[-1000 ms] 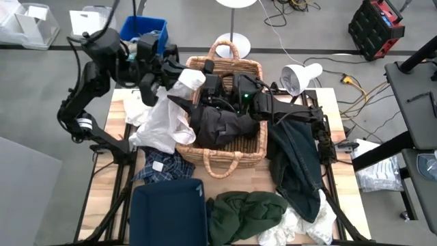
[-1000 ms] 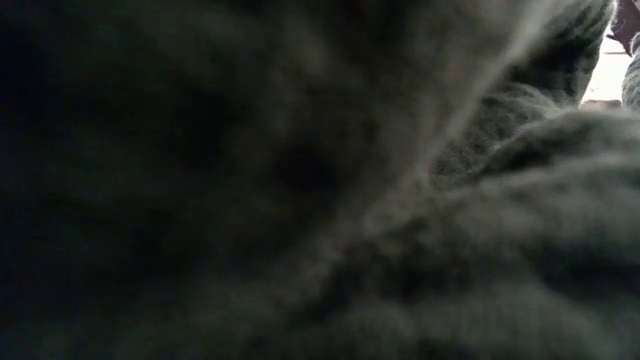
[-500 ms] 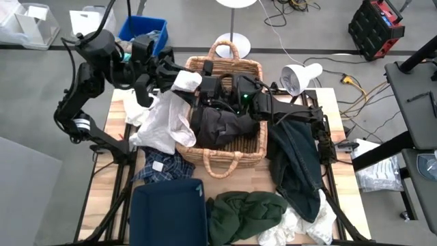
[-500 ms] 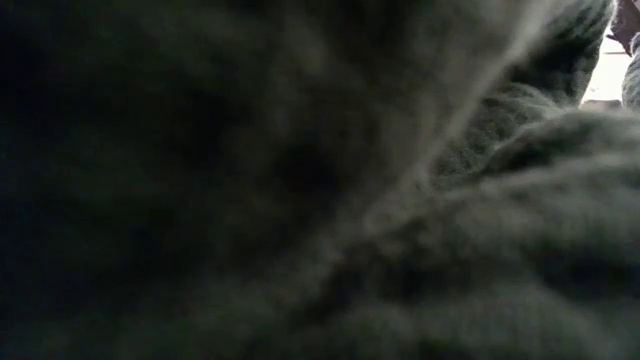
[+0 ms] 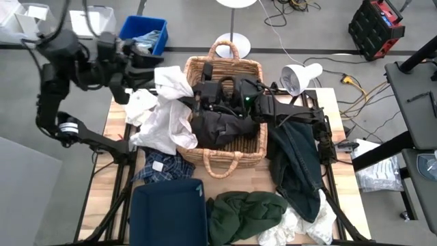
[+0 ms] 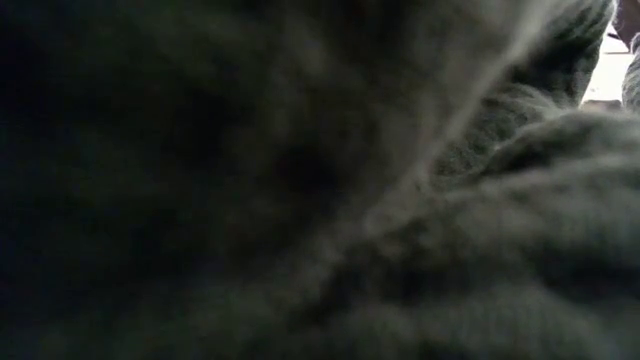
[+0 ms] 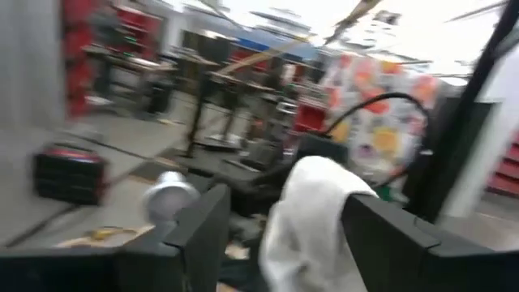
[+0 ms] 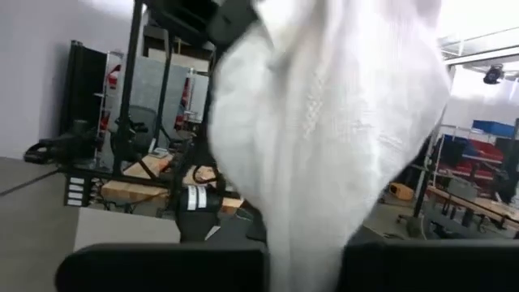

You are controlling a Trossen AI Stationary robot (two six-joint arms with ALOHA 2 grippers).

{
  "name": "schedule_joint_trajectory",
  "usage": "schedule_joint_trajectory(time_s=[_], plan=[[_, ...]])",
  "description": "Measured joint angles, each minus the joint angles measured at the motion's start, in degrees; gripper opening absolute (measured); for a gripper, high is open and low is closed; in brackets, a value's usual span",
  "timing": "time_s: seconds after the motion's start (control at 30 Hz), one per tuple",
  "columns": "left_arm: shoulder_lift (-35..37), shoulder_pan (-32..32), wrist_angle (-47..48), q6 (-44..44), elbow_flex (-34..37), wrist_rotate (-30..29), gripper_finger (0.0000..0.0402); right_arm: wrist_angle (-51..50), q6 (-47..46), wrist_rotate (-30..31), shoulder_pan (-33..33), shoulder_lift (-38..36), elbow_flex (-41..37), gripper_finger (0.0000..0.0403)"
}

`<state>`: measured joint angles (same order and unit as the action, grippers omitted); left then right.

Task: Sort clothes
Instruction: Put the white polo shirt into the blue laundry organizer

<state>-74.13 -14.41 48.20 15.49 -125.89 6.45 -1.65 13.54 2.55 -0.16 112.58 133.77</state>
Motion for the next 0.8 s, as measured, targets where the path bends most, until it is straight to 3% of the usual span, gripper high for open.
schedule_joint_trajectory(time_s=[0.2, 0.4, 0.63, 0.8], plan=[[3.38, 0.00, 4.18, -4.53, 0.00, -7.15, 0.0234, 0.72, 0.00, -3.09, 1.60, -1.52, 1.17, 0.0010], [5.61, 0.00, 8.31, -6.30, -0.09, -8.97, 0.0236, 2.46, -4.33, -5.97, 2.31, -4.24, 1.19, 0.0009], [6.30, 0.00, 14.62, -7.52, -0.07, -8.48, 0.0236, 7.41, -19.40, -13.78, 2.31, -6.15, 1.19, 0.0009], [5.81, 0.00, 18.08, -11.11, -0.04, -3.10, 0.0236, 14.59, -33.48, -19.76, 2.59, -6.30, 1.19, 0.0009]])
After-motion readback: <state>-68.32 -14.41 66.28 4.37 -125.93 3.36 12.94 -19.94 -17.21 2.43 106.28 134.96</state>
